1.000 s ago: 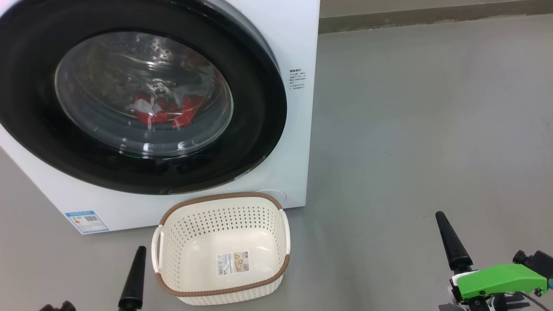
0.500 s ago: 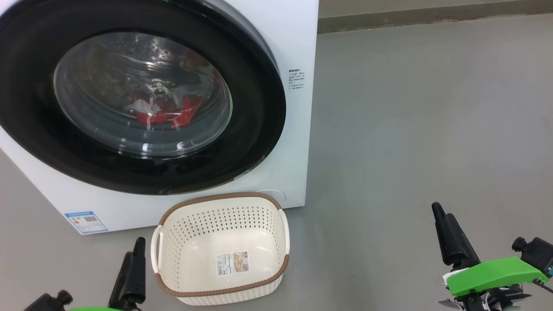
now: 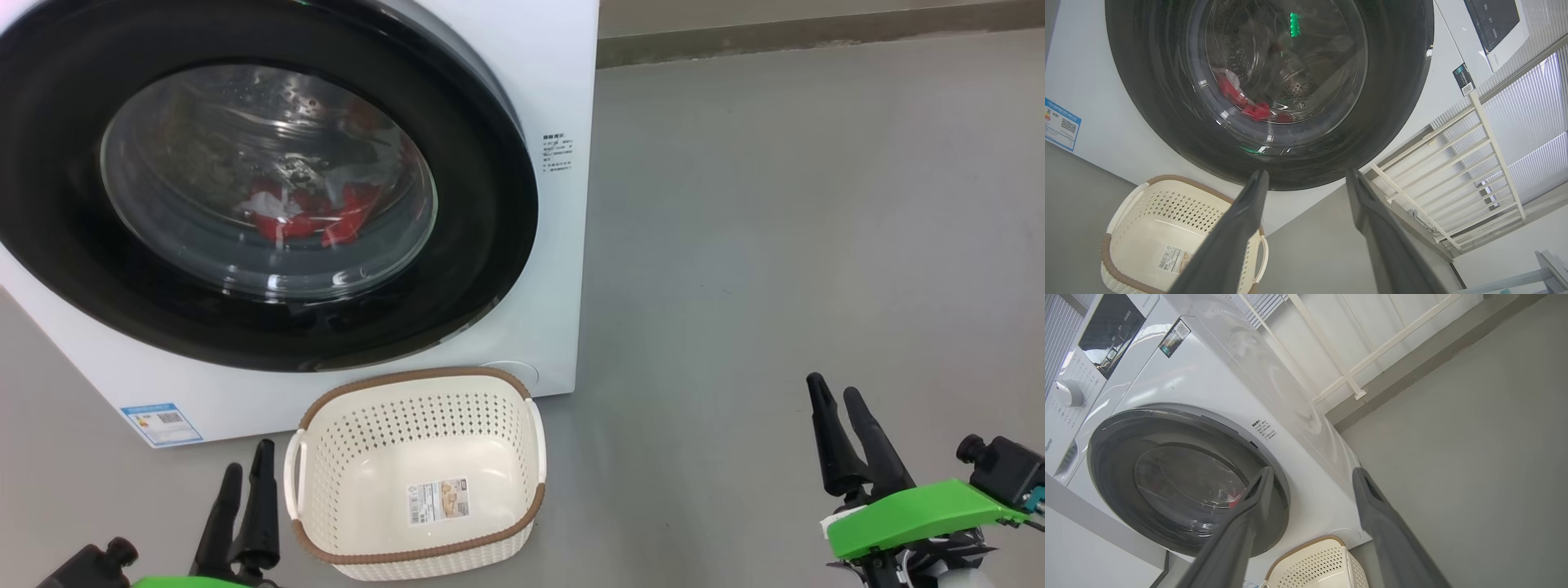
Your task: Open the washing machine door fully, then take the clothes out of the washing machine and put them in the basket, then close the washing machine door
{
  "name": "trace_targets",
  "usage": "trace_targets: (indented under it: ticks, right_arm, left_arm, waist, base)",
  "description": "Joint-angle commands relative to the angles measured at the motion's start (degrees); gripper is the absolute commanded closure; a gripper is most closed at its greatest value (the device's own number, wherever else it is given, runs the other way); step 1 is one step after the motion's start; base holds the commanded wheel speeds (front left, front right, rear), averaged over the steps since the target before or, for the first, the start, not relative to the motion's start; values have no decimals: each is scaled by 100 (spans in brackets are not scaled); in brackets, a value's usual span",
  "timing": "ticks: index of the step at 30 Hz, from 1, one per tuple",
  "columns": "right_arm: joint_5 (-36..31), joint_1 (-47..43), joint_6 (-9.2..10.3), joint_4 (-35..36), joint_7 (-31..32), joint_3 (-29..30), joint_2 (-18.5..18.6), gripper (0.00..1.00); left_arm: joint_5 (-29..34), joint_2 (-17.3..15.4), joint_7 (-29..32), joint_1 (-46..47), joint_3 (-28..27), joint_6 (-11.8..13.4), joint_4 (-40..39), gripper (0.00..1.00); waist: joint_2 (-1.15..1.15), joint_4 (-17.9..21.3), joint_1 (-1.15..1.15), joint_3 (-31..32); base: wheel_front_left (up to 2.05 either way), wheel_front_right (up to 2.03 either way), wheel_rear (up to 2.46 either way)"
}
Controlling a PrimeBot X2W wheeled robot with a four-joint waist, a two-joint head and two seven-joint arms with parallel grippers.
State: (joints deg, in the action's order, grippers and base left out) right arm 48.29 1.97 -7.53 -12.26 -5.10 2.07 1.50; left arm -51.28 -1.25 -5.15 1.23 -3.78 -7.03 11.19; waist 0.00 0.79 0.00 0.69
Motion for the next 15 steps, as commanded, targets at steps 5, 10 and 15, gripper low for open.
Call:
trace_targets:
  ticks: [5,10,15]
  right_arm:
    - [-466,317,2,200,-152,-172,74,0]
    - [-765,349,2,242,-236,-217,80,0]
    - [-1084,378,3,268,-321,-261,87,0]
  left_arm:
    - [439,-108,-149,288,-131,-2,-245,0]
    - [680,-113,-233,309,-154,21,-291,0]
    - [990,-119,-318,330,-186,22,-323,0]
  waist:
    - [0,2,0,-6]
    - [0,10,0,-28]
    - [0,28,0,-25]
  base:
    - [0,0,0]
    - [0,0,0]
    - [0,0,0]
